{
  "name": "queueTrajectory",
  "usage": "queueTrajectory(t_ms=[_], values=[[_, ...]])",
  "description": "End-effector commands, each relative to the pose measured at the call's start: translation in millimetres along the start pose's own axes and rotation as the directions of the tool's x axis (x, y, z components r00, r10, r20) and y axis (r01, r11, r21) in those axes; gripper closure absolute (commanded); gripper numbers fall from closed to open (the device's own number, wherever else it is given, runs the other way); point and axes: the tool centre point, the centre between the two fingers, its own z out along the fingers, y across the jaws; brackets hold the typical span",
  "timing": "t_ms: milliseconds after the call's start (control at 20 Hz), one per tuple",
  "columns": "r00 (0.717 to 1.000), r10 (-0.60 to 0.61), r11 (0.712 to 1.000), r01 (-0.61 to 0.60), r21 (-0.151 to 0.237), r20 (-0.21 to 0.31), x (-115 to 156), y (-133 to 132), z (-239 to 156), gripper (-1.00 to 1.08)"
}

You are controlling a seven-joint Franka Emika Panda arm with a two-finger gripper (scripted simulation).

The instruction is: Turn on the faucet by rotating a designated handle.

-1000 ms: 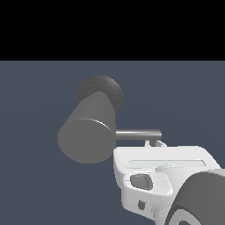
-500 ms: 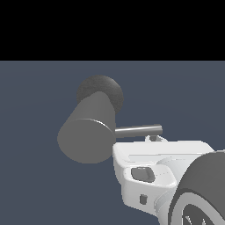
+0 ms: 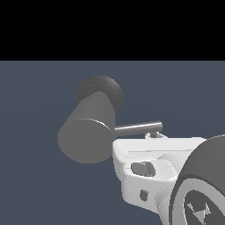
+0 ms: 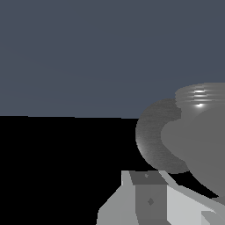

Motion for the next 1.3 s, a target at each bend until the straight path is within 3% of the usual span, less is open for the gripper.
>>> queueTrajectory(t_ms=[0, 1250], values=[[1.000, 0.002, 1.000, -0.002, 0.002, 0.027, -15.1, 1.7, -0.4, 1.08], [0.999, 0.002, 1.000, -0.003, 0.013, 0.052, -72.0, 11.0, -3.1, 1.08]])
